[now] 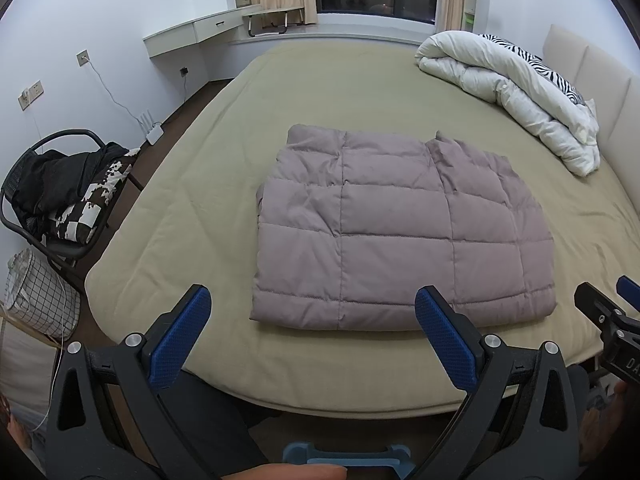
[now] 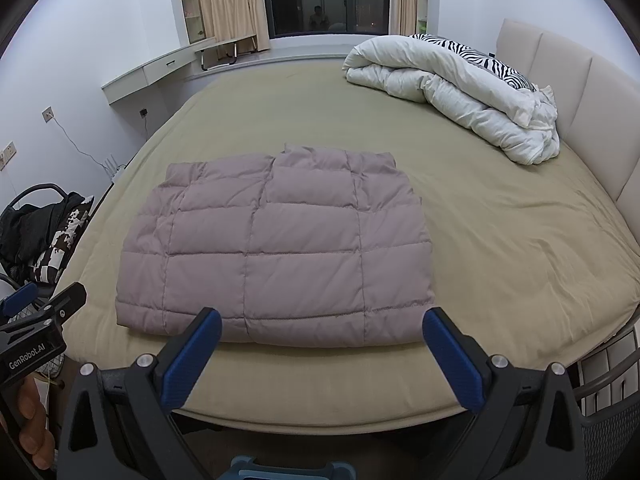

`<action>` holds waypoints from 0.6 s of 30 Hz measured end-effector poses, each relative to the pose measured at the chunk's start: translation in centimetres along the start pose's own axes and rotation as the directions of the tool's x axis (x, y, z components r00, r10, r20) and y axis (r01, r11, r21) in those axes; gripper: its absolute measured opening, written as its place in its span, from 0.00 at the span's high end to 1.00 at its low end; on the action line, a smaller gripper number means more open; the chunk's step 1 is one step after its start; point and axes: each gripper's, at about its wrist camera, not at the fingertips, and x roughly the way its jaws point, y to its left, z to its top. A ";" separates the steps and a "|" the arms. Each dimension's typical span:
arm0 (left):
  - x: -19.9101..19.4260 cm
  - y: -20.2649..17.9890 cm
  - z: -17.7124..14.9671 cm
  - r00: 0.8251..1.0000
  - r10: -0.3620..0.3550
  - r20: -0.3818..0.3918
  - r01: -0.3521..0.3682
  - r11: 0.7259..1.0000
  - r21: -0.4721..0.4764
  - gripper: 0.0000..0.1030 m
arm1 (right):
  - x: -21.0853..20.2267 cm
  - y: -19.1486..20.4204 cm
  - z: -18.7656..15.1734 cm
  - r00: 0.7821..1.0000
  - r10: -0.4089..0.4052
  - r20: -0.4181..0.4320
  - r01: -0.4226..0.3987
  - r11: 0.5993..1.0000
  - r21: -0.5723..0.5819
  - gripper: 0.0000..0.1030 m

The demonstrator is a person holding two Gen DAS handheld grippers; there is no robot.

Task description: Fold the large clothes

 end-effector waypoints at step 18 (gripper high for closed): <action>0.1 -0.1 -0.2 1.000 -0.004 -0.004 0.004 1.000 0.006 0.00 | 0.0 0.0 -0.1 1.000 -0.002 0.001 0.002 1.000 0.000 0.00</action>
